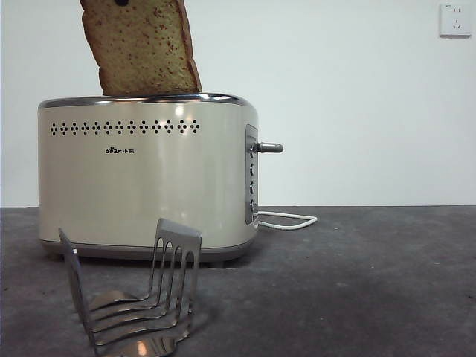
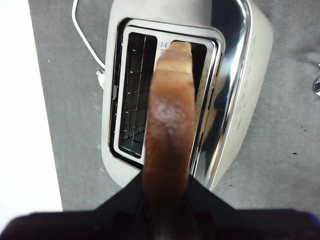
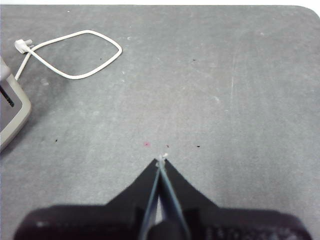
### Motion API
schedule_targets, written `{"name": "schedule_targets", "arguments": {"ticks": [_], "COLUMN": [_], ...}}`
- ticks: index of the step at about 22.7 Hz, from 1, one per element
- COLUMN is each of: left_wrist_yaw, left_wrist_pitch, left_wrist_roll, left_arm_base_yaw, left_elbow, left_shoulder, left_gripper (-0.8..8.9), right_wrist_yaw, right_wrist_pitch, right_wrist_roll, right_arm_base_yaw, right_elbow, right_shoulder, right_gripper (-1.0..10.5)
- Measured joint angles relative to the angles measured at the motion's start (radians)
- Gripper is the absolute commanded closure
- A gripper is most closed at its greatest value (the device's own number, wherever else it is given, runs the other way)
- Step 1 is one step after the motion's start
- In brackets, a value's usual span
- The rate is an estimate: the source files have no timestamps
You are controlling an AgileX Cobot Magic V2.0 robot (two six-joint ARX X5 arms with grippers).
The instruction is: Pick up a slice of bread from the rack,put the bread on the toaster,press the button
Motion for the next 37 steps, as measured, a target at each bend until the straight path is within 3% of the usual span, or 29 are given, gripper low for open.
{"name": "schedule_targets", "arguments": {"ticks": [19, 37], "left_wrist_yaw": [0.028, -0.008], "left_wrist_pitch": [0.0, 0.071], "left_wrist_roll": [0.001, 0.037], "left_arm_base_yaw": [0.036, 0.069], "left_elbow": [0.0, -0.026], "left_shoulder": [0.039, 0.214], "left_gripper": [8.22, 8.22], "right_wrist_yaw": [0.0, 0.0], "right_wrist_pitch": [0.0, -0.024], "right_wrist_roll": [-0.008, -0.026], "right_arm_base_yaw": [0.0, 0.0], "right_elbow": [0.0, 0.0], "right_shoulder": [0.004, 0.005], "right_gripper": [9.5, 9.5]}}
